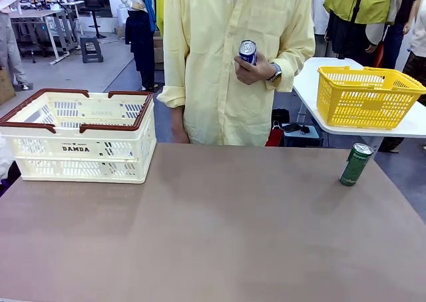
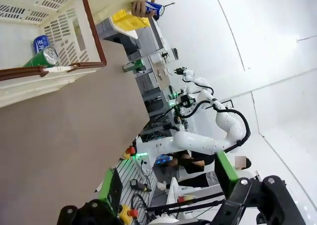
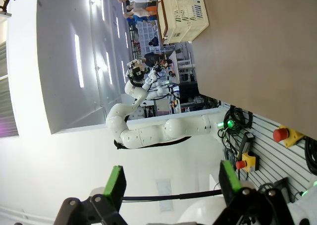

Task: Place the drinks into the Shopping basket.
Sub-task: Pick up one drink and place it into the Shopping basket.

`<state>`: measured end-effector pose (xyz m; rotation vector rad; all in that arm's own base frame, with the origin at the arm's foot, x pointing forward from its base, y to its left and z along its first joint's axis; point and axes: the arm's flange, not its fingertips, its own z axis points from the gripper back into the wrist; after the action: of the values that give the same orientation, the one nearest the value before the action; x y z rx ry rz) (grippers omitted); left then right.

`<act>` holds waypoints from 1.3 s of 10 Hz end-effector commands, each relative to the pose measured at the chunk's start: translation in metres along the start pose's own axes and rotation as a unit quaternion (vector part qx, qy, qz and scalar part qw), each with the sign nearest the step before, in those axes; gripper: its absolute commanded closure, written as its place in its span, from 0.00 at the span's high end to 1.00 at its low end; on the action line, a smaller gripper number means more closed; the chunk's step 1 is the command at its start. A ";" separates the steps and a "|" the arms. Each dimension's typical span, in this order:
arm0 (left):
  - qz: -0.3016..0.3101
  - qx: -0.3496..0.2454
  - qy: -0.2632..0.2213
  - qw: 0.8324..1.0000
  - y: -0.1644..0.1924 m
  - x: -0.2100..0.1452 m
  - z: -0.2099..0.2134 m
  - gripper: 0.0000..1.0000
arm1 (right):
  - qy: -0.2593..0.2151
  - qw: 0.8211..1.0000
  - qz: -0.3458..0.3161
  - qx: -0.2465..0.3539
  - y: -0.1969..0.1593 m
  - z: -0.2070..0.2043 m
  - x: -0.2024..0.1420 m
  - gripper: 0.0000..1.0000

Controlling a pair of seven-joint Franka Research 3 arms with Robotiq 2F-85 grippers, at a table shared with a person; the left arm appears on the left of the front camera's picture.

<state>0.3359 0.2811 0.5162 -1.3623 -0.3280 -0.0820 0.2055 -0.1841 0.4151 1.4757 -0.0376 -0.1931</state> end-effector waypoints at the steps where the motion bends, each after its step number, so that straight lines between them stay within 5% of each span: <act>1: 0.002 -0.002 0.000 1.000 0.000 -0.001 -0.001 1.00 | 0.000 1.000 0.000 0.000 0.000 0.000 0.000 1.00; 3: 0.002 -0.002 0.000 1.000 0.000 -0.001 -0.001 1.00 | -0.001 0.968 0.015 -0.252 0.057 -0.030 0.023 1.00; 4: 0.002 -0.002 0.000 1.000 0.000 -0.001 -0.001 1.00 | -0.028 0.884 0.034 -0.466 0.078 -0.049 0.044 1.00; 5: 0.002 -0.002 0.000 1.000 0.000 -0.001 -0.001 1.00 | -0.048 0.810 0.039 -0.583 0.083 -0.066 0.055 1.00; 6: 0.002 -0.002 0.000 1.000 0.000 -0.001 -0.001 1.00 | -0.027 0.771 0.048 -0.634 0.078 -0.084 0.056 1.00; 7: 0.002 -0.002 0.000 1.000 0.000 -0.001 -0.001 1.00 | 0.035 0.783 0.058 -0.618 0.071 -0.093 0.052 1.00; 8: 0.002 -0.002 0.000 1.000 0.000 -0.001 -0.001 1.00 | 0.031 0.788 0.050 -0.613 0.067 -0.094 0.048 1.00; 9: 0.002 -0.002 0.000 1.000 0.000 -0.001 -0.001 1.00 | 0.014 0.787 0.045 -0.616 0.066 -0.092 0.041 1.00; 10: 0.002 -0.002 0.000 1.000 0.000 -0.001 -0.001 1.00 | -0.085 0.807 0.081 -0.579 0.083 -0.082 0.017 1.00; 11: 0.002 -0.002 0.000 1.000 0.000 -0.001 -0.001 1.00 | 0.008 0.822 0.053 -0.566 0.074 -0.096 0.053 1.00; 13: 0.002 -0.002 0.000 1.000 0.000 -0.001 -0.001 1.00 | -0.014 0.807 0.067 -0.587 0.085 -0.083 0.044 1.00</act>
<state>0.3370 0.2808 0.5146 -1.3638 -0.3238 -0.0802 0.2723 -0.0982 0.4817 0.2494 -0.0244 -0.0599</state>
